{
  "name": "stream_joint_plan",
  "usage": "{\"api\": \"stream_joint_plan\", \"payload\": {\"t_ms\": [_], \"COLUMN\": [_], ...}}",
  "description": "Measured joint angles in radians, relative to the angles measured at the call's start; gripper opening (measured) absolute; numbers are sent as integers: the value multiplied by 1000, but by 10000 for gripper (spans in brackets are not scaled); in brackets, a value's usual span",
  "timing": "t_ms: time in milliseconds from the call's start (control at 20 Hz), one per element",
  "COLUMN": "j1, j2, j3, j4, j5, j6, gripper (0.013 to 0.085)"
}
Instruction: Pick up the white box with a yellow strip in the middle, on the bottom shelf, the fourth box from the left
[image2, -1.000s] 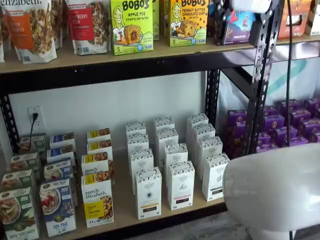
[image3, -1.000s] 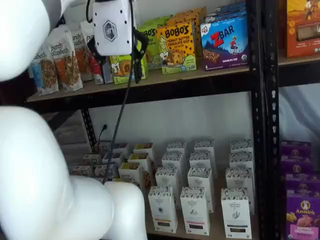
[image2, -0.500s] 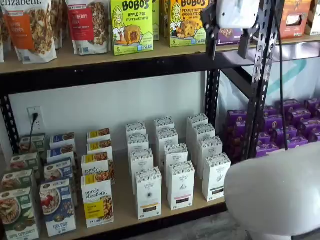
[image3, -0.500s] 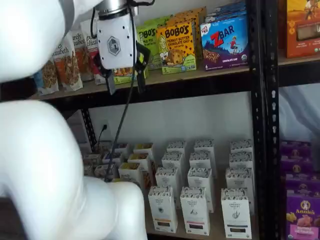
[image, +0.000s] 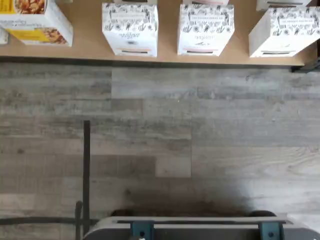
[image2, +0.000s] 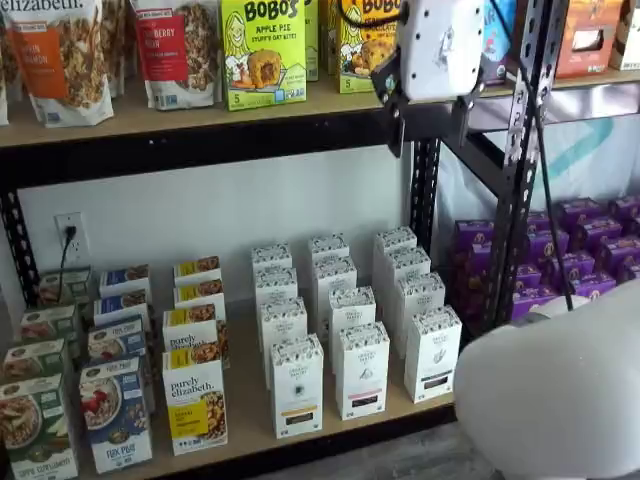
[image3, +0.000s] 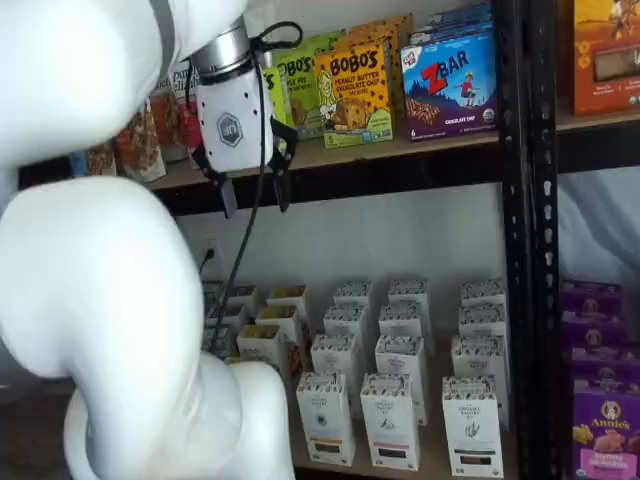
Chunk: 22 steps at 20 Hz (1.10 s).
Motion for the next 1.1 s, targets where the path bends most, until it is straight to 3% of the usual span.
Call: {"api": "stream_joint_plan", "payload": {"t_ms": [200, 550, 750, 950, 1050, 1100], "j1": [27, 38, 62, 37, 46, 61], "j2": [-4, 17, 18, 35, 53, 70], "j3": [58, 131, 170, 197, 205, 208], "j4": [-20, 10, -14, 58, 53, 29], "j5": [-86, -190, -259, -310, -334, -350], "j6": [29, 40, 67, 28, 36, 57], "gripper": [850, 850, 850, 850, 850, 850]}}
